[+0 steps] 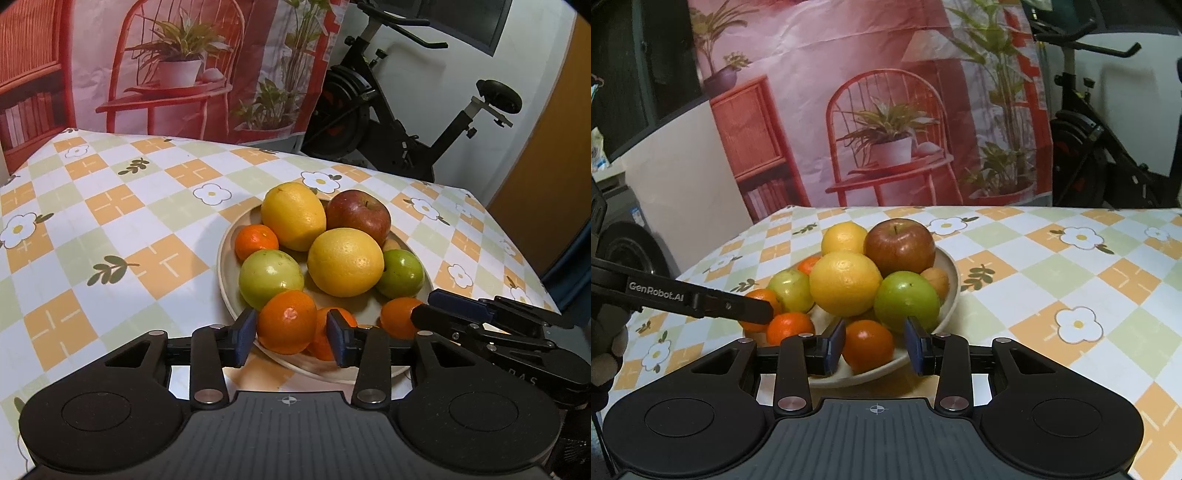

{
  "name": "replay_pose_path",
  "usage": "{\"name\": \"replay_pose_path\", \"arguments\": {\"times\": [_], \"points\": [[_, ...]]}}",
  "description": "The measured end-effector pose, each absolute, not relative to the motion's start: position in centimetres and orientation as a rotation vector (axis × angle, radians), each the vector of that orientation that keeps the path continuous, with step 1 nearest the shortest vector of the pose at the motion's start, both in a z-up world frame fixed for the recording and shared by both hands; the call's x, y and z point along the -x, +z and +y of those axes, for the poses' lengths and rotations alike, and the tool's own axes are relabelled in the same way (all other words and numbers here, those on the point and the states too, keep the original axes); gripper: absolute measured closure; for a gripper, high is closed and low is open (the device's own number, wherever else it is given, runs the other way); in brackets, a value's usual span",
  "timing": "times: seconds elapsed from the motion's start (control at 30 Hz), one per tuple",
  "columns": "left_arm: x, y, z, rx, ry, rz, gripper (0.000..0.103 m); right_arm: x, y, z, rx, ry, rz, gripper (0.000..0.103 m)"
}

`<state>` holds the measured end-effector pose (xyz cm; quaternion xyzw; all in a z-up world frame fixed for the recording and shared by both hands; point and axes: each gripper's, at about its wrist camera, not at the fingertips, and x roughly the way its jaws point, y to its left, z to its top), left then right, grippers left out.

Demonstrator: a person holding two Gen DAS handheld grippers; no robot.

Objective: Organize fruits
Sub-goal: 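Open both grippers to release the tangerines on the plate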

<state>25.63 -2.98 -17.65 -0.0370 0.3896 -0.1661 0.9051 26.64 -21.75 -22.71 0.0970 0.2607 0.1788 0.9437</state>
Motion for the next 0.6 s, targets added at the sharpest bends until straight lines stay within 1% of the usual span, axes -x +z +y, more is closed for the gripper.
{"name": "replay_pose_path", "arguments": {"times": [0.4,0.6], "points": [[-24.0,-17.0,-2.2,0.127,-0.338,0.787,0.059,-24.7,-23.2,-23.5,-0.296,0.351,0.531,0.068],[-22.7,-16.7,-1.7,0.135,-0.322,0.774,0.059,-23.3,-23.2,-23.5,-0.298,0.359,0.525,0.068]]}}
